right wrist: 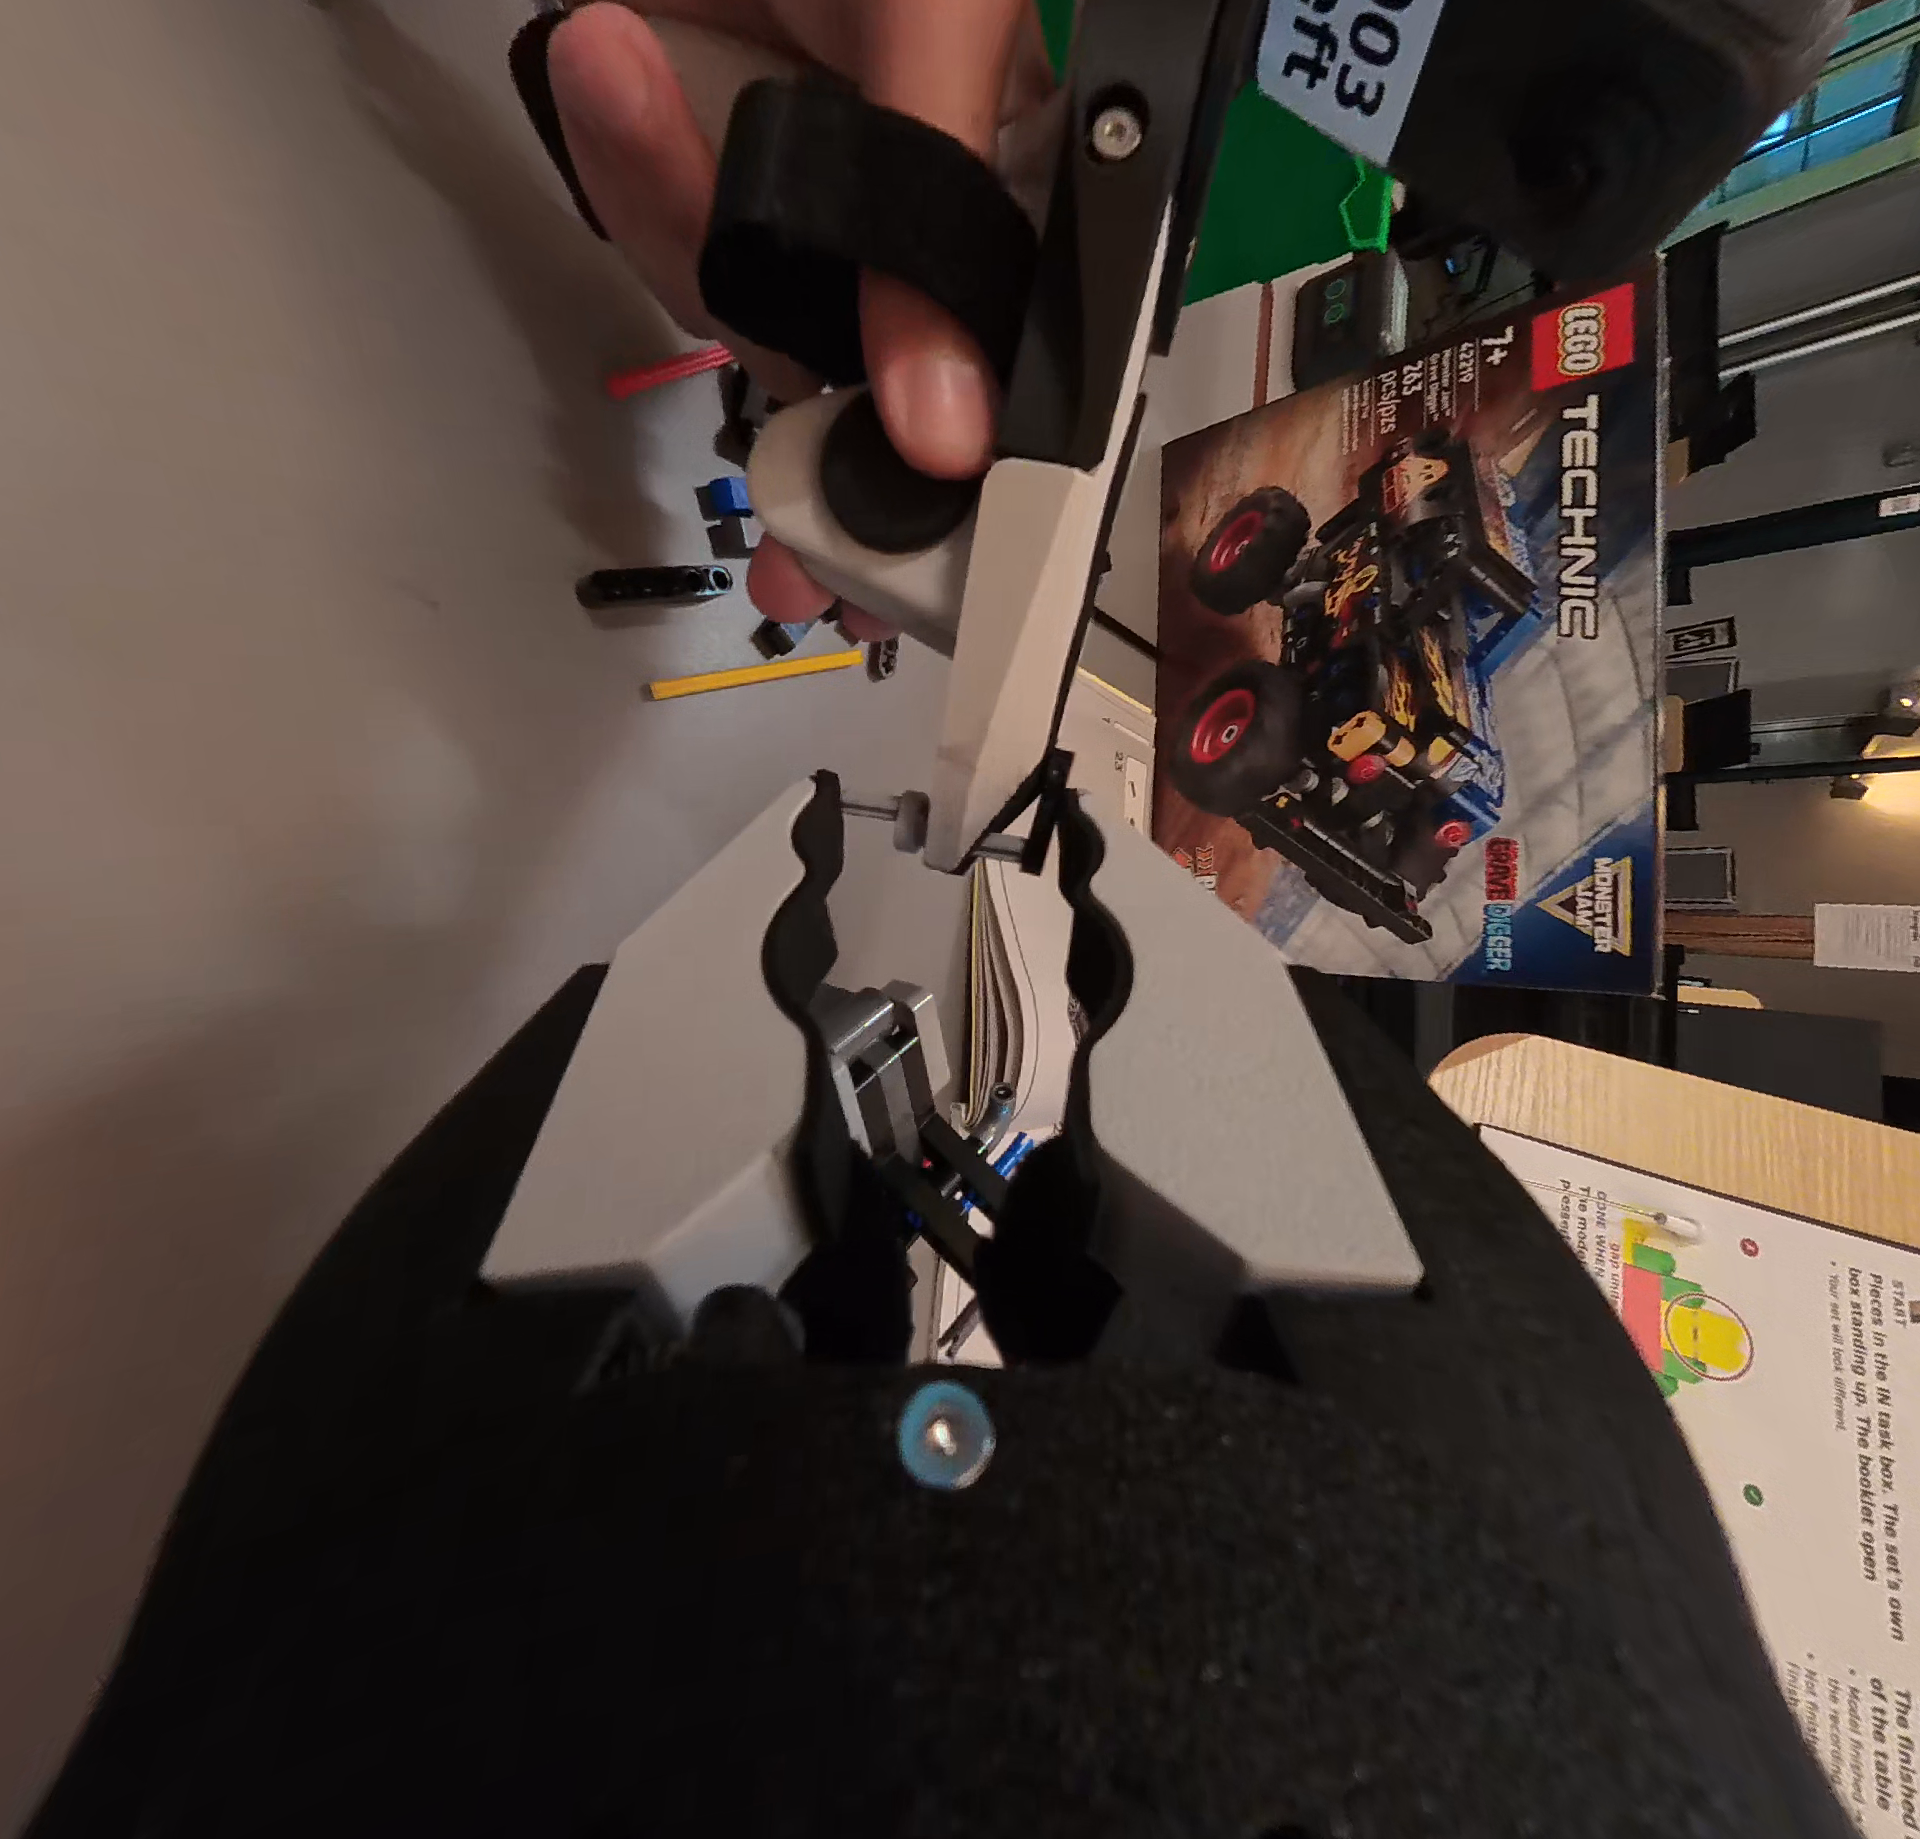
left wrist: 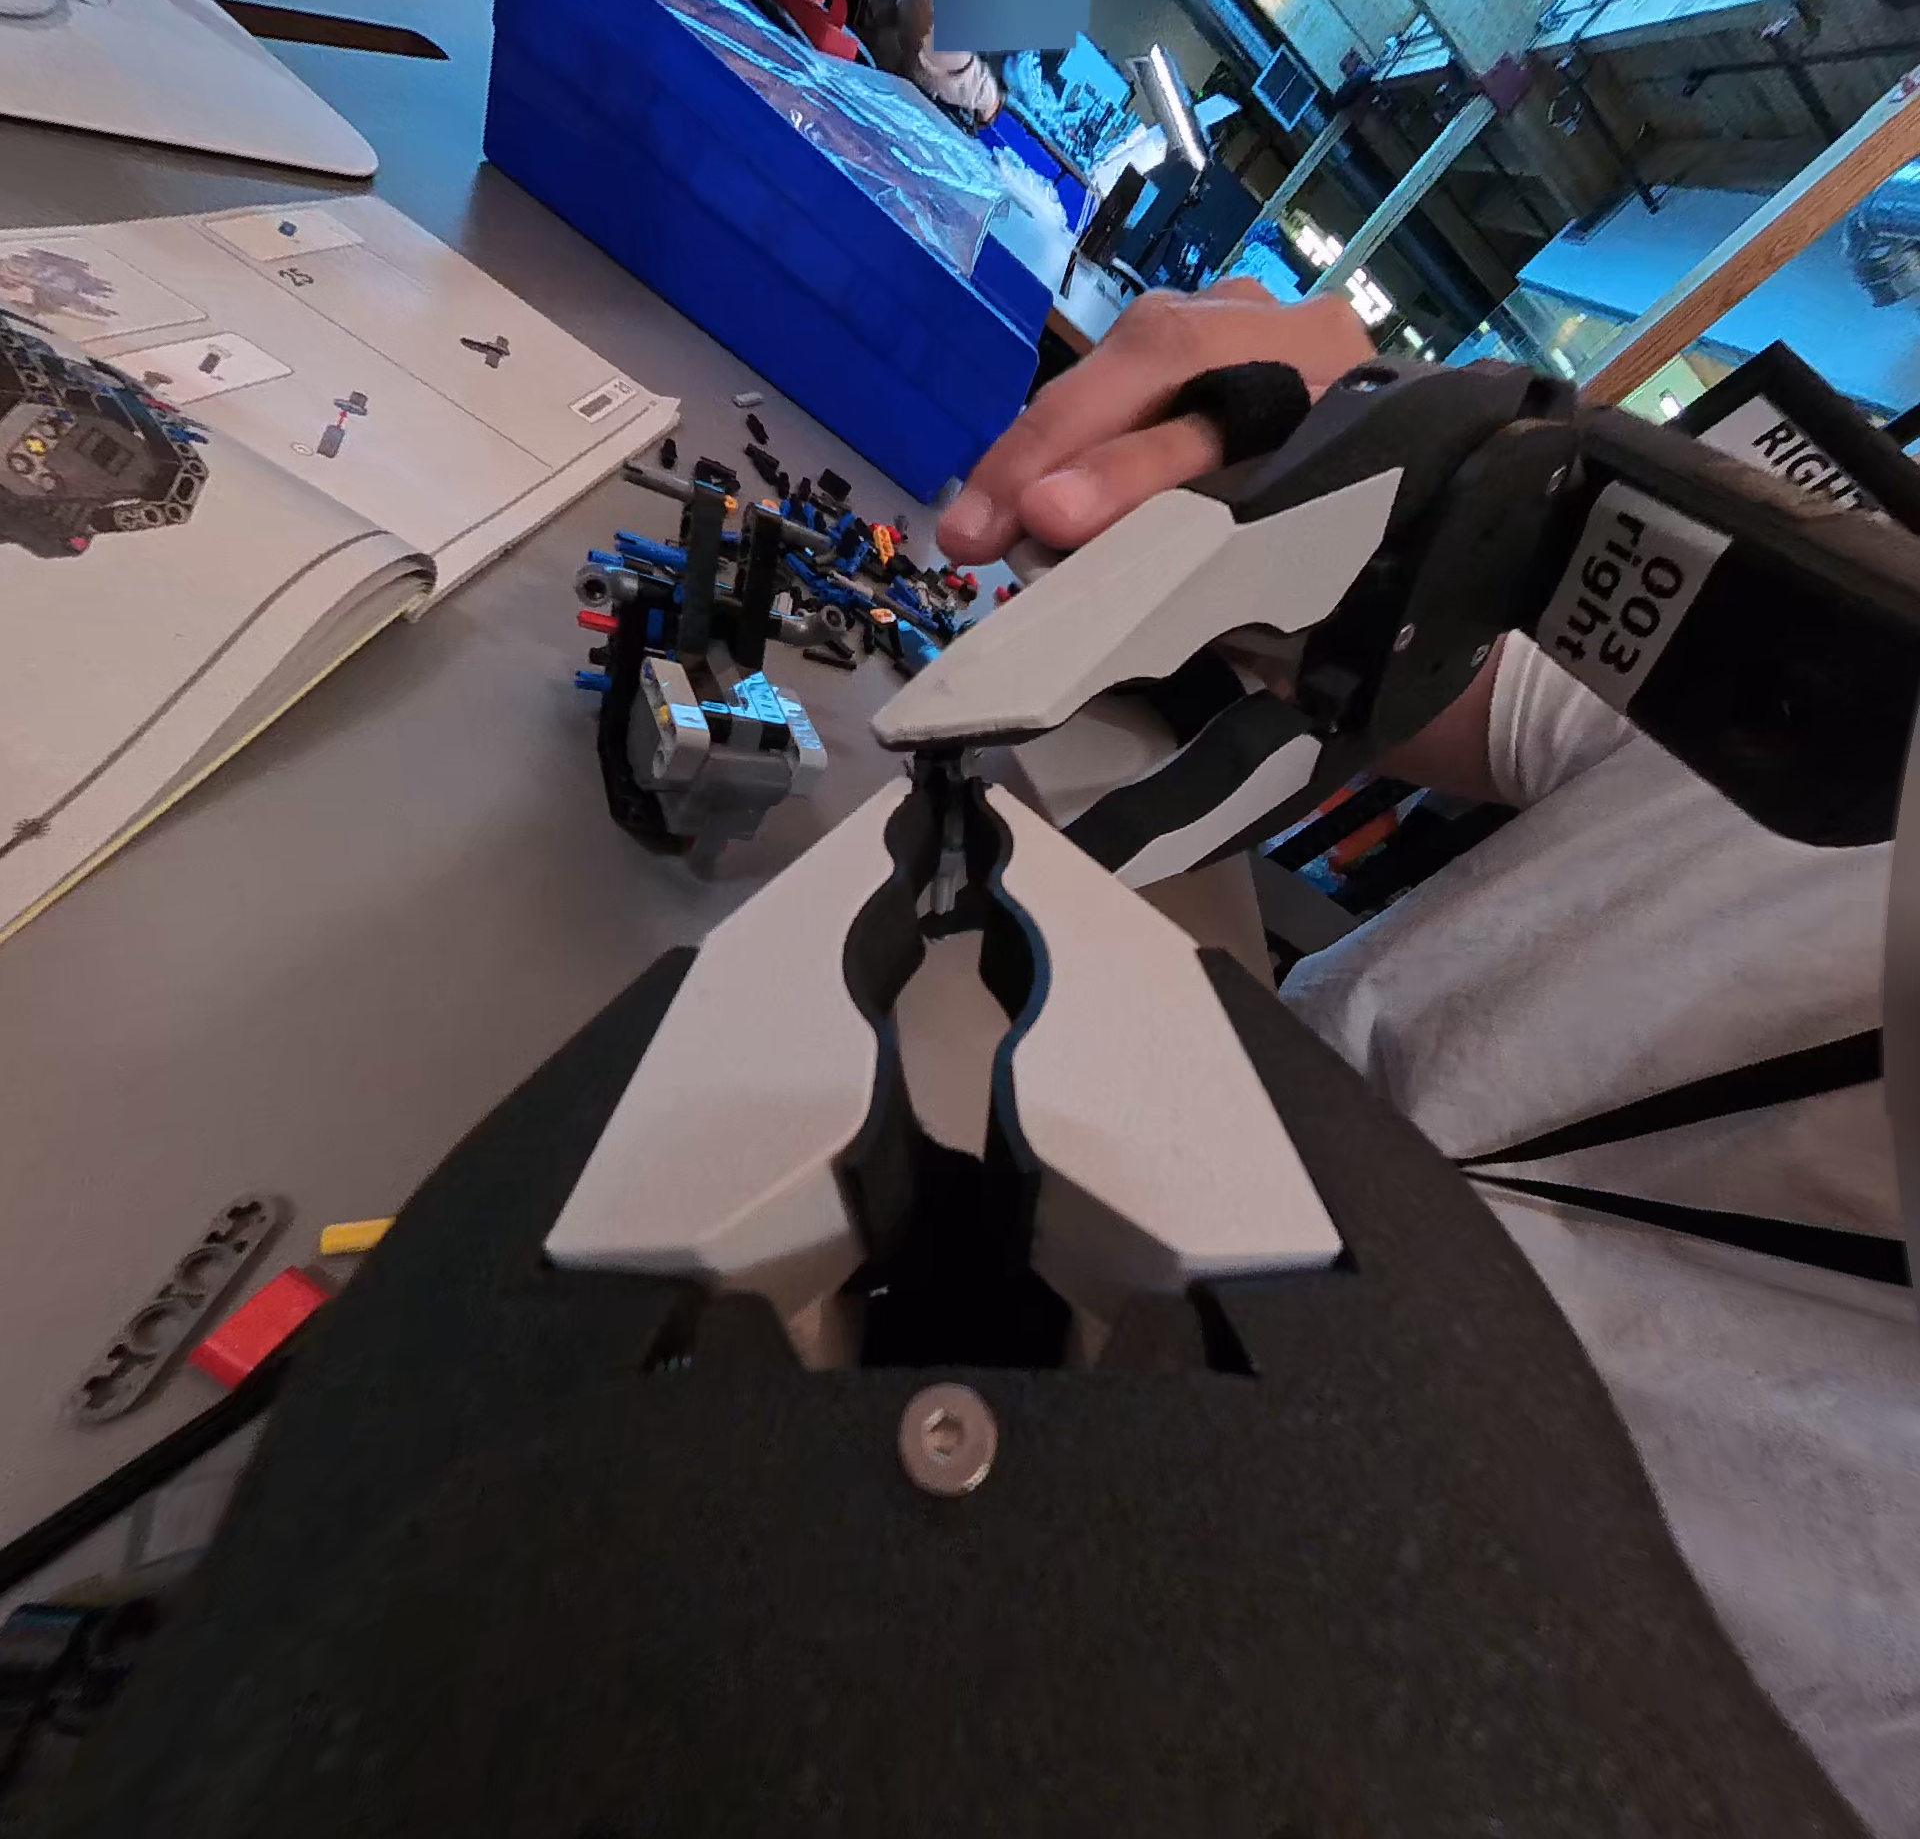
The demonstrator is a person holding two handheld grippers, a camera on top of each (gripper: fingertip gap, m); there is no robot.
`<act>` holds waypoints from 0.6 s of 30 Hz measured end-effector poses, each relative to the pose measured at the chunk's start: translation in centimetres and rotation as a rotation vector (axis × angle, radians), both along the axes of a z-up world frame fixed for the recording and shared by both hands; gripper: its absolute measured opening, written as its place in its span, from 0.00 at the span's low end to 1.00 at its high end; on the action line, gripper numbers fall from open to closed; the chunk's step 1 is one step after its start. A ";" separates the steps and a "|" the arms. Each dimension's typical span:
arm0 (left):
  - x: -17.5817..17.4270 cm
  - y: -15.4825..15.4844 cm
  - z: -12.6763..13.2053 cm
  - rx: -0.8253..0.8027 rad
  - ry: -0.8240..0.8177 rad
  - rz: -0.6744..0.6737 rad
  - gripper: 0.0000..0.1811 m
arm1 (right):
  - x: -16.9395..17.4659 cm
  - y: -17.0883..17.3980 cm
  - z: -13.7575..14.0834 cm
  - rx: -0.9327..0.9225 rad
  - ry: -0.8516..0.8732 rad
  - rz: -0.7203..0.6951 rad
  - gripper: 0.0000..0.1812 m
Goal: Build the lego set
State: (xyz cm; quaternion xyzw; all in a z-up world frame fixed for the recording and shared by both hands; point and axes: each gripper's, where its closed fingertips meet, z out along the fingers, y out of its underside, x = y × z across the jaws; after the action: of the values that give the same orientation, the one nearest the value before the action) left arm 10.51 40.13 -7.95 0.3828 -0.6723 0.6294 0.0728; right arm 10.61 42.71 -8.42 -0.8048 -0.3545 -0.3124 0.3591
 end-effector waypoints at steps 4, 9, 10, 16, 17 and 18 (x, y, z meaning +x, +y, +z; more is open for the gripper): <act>-0.1 0.0 0.4 -0.049 0.012 -0.012 0.01 | -0.1 0.1 0.3 0.040 0.047 0.010 0.22; -0.4 0.0 1.2 -0.154 0.040 -0.041 0.01 | -0.3 0.2 1.2 0.128 0.040 0.050 0.21; -0.4 0.0 1.6 -0.188 0.040 -0.047 0.01 | -0.4 0.3 1.7 0.163 0.040 0.055 0.21; -0.2 0.6 3.0 -0.271 0.010 -0.043 0.01 | -0.3 0.9 3.1 0.276 0.049 0.044 0.21; -0.1 0.6 2.9 -0.268 0.008 -0.037 0.01 | -0.2 0.9 3.0 0.268 0.035 0.039 0.21; 0.0 0.6 2.9 -0.264 0.007 -0.032 0.01 | -0.2 0.9 3.0 0.267 0.029 0.036 0.22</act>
State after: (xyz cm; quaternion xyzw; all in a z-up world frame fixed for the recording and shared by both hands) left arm 10.47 40.77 -5.09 0.3613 -0.5893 0.7100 0.1347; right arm 10.44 43.64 -5.40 -0.7478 -0.3189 -0.3388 0.4736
